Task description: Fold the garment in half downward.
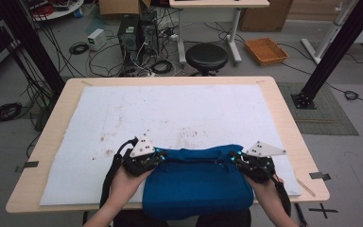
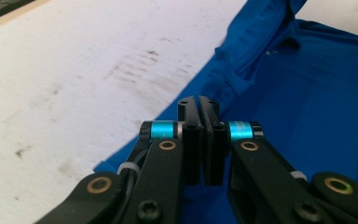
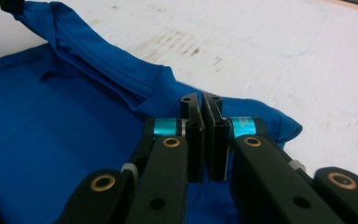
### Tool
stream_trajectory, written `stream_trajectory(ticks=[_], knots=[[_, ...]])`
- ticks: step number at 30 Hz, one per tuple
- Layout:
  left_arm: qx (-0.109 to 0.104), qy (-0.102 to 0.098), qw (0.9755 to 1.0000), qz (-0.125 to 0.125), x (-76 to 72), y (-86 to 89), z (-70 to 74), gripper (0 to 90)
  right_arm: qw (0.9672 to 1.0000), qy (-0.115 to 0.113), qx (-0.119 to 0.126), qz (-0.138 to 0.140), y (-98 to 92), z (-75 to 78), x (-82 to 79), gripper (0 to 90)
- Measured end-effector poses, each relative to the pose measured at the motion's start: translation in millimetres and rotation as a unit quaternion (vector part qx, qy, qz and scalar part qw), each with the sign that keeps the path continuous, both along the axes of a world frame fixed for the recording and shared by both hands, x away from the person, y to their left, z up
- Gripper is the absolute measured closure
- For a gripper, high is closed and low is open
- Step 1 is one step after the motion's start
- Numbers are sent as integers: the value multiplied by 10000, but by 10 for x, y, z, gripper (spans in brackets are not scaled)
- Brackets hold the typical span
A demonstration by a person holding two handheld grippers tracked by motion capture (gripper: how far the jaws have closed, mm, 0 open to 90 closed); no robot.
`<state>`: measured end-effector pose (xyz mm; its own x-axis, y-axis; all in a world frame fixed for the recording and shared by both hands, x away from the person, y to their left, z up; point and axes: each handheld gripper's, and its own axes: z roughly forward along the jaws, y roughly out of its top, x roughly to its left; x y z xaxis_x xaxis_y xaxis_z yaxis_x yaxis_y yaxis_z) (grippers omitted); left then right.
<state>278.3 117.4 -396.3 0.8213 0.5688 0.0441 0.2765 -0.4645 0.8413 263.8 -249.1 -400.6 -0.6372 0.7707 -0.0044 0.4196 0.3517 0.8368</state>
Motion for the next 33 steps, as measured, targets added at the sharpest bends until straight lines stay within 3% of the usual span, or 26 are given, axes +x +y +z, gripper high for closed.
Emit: stream_trajectory(ticks=[7, 14, 16, 19, 23, 26, 29, 33], knots=[[153, 95, 9996, -236, -301, 4, -137, 878, 9997, 81, -175, 143, -14, -96, -352, 883], [371, 258, 9976, -522, -511, -25, -246, 864, 9986, 227, -401, 247, -51, -156, -583, 847], [420, 307, 9973, -511, -531, -14, -255, 773, 9987, 225, -369, 274, -82, -147, -622, 819], [324, 335, 9984, -310, -507, 17, -239, 653, 9992, 143, -314, 185, -128, -107, -640, 789], [52, 314, 9995, 67, -330, 84, -197, 577, 9998, -16, -137, -130, -230, -42, -470, 724], [-122, 359, 9984, 422, -116, 138, -193, 538, 9991, 49, 14, -430, -293, -23, -232, 671], [-163, 522, 9958, 735, 113, 189, -221, 535, 9974, 146, 120, -694, -329, -50, 27, 621], [-278, 908, 9895, 1087, 336, 240, -313, 518, 9941, 471, 156, -960, -343, -156, 306, 560]])
